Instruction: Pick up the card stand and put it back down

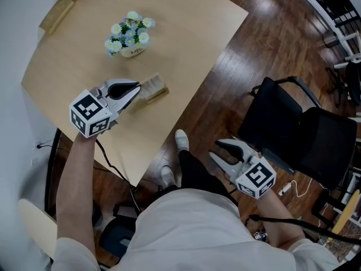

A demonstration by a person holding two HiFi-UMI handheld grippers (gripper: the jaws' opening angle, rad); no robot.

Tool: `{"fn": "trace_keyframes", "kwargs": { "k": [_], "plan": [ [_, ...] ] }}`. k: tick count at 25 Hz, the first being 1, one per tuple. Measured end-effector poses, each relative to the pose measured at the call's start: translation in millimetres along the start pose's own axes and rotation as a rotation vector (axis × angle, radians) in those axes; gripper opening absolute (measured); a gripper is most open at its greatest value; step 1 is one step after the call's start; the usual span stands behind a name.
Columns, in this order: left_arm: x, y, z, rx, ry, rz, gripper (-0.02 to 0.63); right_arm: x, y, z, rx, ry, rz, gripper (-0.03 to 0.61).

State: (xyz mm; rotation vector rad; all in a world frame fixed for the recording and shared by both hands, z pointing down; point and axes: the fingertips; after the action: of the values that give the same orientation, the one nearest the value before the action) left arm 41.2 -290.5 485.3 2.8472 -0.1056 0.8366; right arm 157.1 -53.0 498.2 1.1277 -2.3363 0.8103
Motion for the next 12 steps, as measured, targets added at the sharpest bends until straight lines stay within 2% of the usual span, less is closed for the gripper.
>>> {"fn": "trace_keyframes", "kwargs": {
  "k": [12],
  "plan": [
    [21, 2, -20, -0.012, 0.029, -0.011, 0.017, -4, -8, -7, 0.010, 0.014, -0.005, 0.130]
  ]
}}
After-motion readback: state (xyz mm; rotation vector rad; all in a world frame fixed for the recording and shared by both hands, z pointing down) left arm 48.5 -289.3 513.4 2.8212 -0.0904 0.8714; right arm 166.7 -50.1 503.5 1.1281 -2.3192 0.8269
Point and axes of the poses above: the fingertips, and each gripper's own axes: x forward along the fingers, y to its left, z out of its top, and after that the axes turned 4 degrees about y, right-handed
